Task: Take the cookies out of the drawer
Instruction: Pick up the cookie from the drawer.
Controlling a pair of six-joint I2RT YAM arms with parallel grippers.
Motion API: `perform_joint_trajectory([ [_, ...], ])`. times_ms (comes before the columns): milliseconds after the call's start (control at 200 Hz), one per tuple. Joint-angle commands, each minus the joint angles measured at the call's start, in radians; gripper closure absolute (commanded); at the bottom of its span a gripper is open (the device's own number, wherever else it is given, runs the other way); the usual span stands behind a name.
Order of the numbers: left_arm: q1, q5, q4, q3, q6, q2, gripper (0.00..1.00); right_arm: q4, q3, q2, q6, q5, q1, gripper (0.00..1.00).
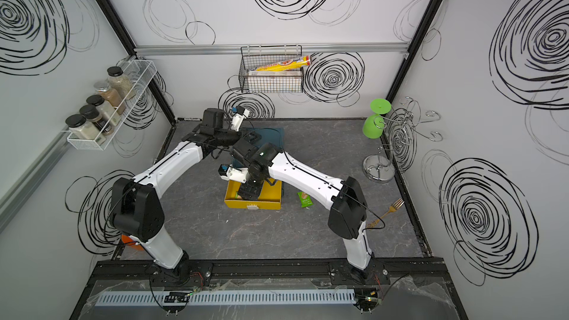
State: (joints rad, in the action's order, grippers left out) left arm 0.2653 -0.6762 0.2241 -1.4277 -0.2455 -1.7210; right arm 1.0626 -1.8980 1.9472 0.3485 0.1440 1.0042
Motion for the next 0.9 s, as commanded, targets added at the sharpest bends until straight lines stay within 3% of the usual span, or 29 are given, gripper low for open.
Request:
perform_joint_trajectory([
  [0, -0.015, 0.037, 0.076, 0.033, -0.001, -0.043, 0.67, 0.021, -0.005, 0.039, 0.003, -0.049, 0.007, 0.34],
  [200, -0.015, 0.036, 0.078, 0.032, -0.002, -0.042, 0.67, 0.002, -0.006, 0.043, 0.009, -0.104, 0.007, 0.46],
  [365, -0.015, 0.040, 0.077, 0.038, -0.003, -0.042, 0.67, -0.006, -0.013, 0.047, -0.004, -0.134, 0.007, 0.65],
  [616, -0.015, 0.026, 0.074, 0.032, -0.015, -0.038, 0.67, -0.028, -0.020, 0.012, -0.037, -0.170, 0.007, 0.74],
  [891, -0.017, 0.028, 0.078, 0.023, -0.019, -0.034, 0.67, -0.105, 0.018, -0.112, -0.054, -0.084, 0.007, 0.82],
])
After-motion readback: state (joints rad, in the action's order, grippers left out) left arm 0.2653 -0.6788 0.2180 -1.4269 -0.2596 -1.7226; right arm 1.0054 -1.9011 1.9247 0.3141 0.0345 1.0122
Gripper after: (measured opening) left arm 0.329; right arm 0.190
